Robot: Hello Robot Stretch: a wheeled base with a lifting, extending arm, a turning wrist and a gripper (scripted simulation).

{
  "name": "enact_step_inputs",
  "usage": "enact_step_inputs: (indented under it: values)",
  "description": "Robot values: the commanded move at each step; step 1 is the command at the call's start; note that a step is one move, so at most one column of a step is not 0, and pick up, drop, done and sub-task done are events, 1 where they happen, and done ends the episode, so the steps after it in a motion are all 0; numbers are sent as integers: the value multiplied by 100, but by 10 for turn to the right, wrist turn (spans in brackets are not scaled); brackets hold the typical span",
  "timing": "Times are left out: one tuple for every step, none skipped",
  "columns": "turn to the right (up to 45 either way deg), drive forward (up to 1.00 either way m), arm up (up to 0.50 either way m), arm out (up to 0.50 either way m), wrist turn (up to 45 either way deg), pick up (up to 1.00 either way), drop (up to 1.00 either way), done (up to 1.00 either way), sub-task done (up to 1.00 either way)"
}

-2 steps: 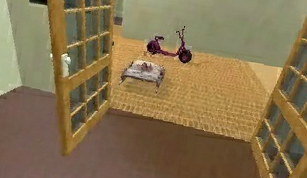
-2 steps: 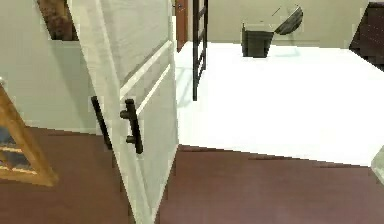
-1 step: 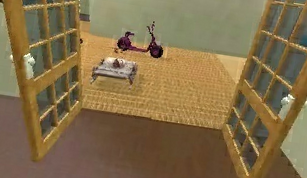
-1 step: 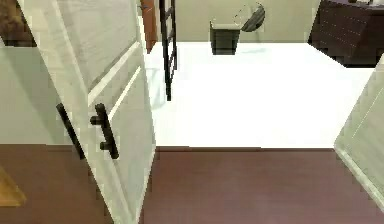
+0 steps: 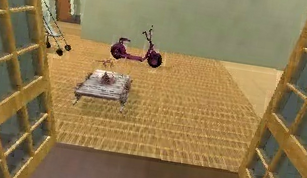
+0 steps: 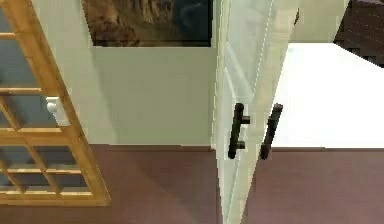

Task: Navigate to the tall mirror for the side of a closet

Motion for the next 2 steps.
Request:
enact_step_inputs:
  values:
    - [0,100,0,0,0,0,0,0,0]
    - [0,85,0,0,0,0,0,0,0]
